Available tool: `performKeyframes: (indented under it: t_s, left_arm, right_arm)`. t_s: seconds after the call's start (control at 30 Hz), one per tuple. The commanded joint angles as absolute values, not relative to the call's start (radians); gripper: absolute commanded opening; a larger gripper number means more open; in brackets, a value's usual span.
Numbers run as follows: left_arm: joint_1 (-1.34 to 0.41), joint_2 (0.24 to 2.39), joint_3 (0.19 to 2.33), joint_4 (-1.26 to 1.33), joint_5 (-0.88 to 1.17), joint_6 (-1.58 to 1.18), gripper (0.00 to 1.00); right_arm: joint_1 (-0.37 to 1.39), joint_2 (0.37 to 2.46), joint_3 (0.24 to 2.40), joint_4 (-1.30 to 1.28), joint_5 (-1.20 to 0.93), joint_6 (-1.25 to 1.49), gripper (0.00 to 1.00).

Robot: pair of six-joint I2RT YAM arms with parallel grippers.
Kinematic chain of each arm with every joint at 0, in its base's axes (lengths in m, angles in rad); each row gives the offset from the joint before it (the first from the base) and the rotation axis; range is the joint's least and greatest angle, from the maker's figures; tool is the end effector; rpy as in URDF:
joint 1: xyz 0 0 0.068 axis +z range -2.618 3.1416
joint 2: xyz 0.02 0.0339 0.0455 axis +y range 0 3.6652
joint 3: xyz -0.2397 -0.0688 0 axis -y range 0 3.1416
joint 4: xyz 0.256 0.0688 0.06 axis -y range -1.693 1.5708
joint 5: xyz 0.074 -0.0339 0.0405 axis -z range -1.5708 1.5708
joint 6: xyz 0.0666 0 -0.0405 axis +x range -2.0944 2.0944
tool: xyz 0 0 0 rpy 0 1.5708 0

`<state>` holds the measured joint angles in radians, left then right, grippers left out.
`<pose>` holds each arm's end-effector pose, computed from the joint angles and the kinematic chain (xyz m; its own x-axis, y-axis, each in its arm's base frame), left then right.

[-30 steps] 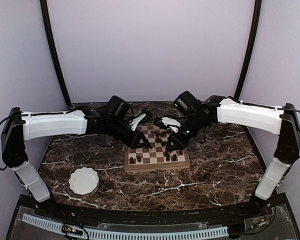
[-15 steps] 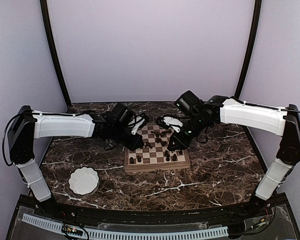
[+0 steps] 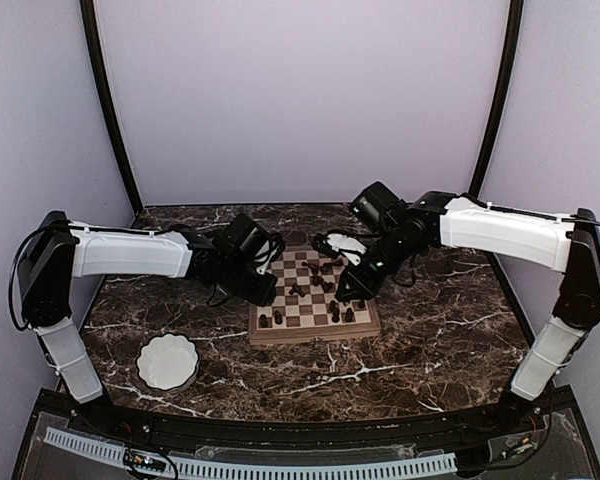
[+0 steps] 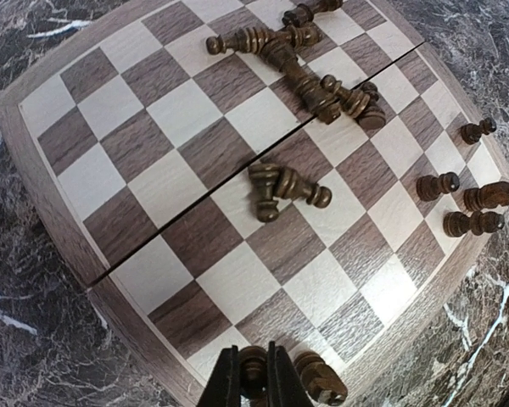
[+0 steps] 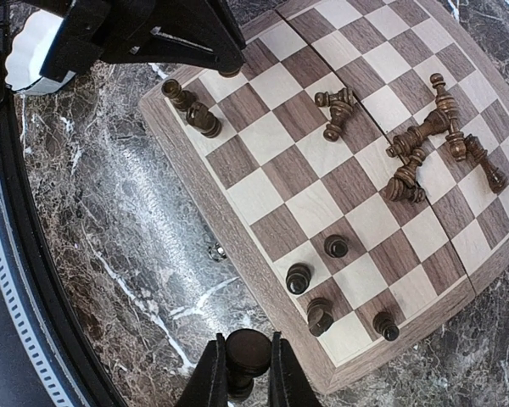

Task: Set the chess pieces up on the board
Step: Place the pawn at h7.

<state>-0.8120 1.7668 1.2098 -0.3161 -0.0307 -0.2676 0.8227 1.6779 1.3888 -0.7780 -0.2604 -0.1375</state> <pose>0.2808 -0.2932 0.1565 -0.6967 0.3507 -0.6258 0.5470 0.8241 -0.1472 0.2424 0.2864 0.2152 -0.4815 -0.7135 -0.5090 -0.8670 0.4729 0.1572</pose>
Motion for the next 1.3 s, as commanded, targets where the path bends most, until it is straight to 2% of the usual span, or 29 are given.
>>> performKeyframes:
  t_s: [0.0, 0.37, 0.57, 0.8, 1.07, 1.27]
  left_arm:
    - [-0.817, 1.721, 1.161, -0.356, -0.032, -0.347, 0.03]
    - [-0.818, 1.763, 1.172, -0.386, -0.051, -0.369, 0.04]
    - [-0.818, 1.778, 1.177, -0.389, -0.055, -0.374, 0.09]
    - [-0.818, 1.792, 1.193, -0.388, -0.072, -0.380, 0.10]
    - [-0.818, 1.796, 1.192, -0.395, -0.080, -0.394, 0.20]
    - [-0.818, 1.795, 1.195, -0.402, -0.084, -0.395, 0.23]
  right_arm:
    - [0.830, 1.660, 1.389, -0.755, -0.254, -0.136, 0.04]
    - [0.830, 1.664, 1.394, -0.755, -0.262, -0.136, 0.05]
    - [0.831, 1.660, 1.388, -0.757, -0.262, -0.137, 0.05]
    - [0.830, 1.658, 1.385, -0.758, -0.267, -0.135, 0.05]
    - [0.831, 1.664, 1.386, -0.757, -0.274, -0.133, 0.05]
    - [0.831, 1.664, 1.384, -0.752, -0.278, -0.133, 0.05]
